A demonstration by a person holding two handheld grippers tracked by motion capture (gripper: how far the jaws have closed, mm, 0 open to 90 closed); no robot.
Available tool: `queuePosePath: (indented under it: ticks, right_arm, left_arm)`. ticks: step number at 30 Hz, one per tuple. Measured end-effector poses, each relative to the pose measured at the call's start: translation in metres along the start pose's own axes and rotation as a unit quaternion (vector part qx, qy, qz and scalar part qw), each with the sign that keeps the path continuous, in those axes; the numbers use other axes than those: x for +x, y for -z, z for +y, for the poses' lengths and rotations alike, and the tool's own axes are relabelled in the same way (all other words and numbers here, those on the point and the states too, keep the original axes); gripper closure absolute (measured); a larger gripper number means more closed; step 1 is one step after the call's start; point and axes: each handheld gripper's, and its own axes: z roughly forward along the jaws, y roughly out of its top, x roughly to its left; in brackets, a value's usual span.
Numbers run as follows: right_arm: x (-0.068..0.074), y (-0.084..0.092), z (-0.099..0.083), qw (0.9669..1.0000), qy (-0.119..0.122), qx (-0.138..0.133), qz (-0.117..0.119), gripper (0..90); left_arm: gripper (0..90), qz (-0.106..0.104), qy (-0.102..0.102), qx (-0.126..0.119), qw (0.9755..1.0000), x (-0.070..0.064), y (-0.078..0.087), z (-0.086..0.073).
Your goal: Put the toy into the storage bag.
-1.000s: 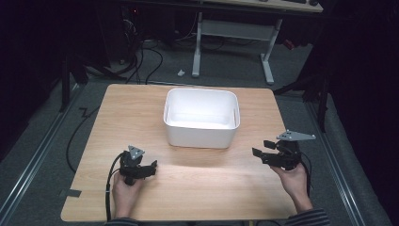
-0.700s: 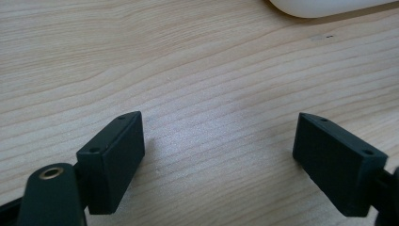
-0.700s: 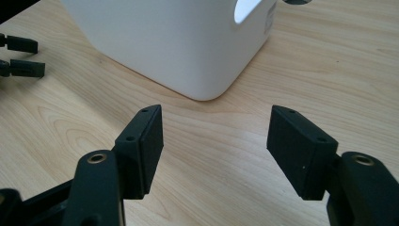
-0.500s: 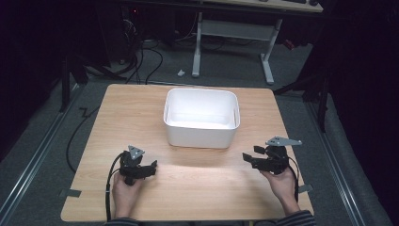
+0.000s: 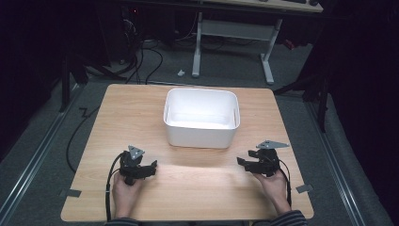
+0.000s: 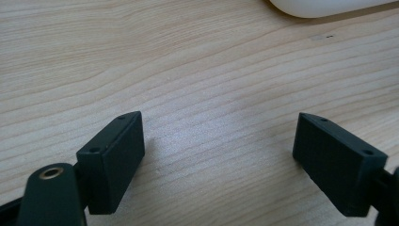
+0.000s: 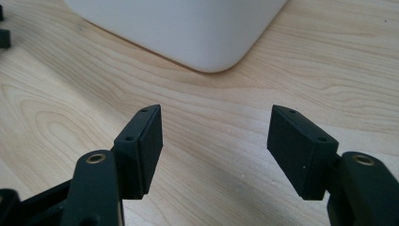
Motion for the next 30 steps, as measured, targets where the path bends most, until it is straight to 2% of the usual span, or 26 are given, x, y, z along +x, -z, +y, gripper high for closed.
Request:
queuePosePath:
  ticks: [4,10,12,17,20,21,22,30]
  right_arm:
    - [-0.001,-0.005,-0.005,0.9999,-0.005,0.010,-0.008,36.3]
    - [0.000,-0.013,-0.013,0.9995,0.008,0.011,-0.029,36.7]
    - [0.000,-0.016,-0.016,0.9987,0.013,0.014,-0.048,37.2]
    - [-0.002,-0.025,-0.022,0.9977,0.019,0.021,-0.062,37.0]
    - [-0.001,-0.029,-0.025,0.9974,0.022,0.016,-0.067,37.2]
    - [-0.001,-0.032,-0.029,0.9967,0.033,0.008,-0.074,36.2]
    - [-0.002,-0.033,-0.031,0.9968,0.034,-0.003,-0.072,36.1]
    - [-0.002,-0.033,-0.031,0.9968,0.032,-0.004,-0.072,35.8]
  left_arm:
    - [17.4,0.000,0.000,0.000,1.0000,0.000,0.000,0.000]
    - [17.4,0.000,0.000,0.000,1.0000,0.000,0.000,0.000]
    - [17.4,0.000,0.000,0.000,1.0000,0.000,0.000,0.000]
    - [17.4,0.000,0.000,0.000,1.0000,0.000,0.000,0.000]
    - [17.4,0.000,0.000,0.000,1.0000,0.000,0.000,0.000]
    - [17.4,0.000,0.000,0.000,1.0000,0.000,0.000,0.000]
    - [17.4,0.000,0.000,0.000,1.0000,0.000,0.000,0.000]
    - [17.4,0.000,0.000,0.000,1.0000,0.000,0.000,0.000]
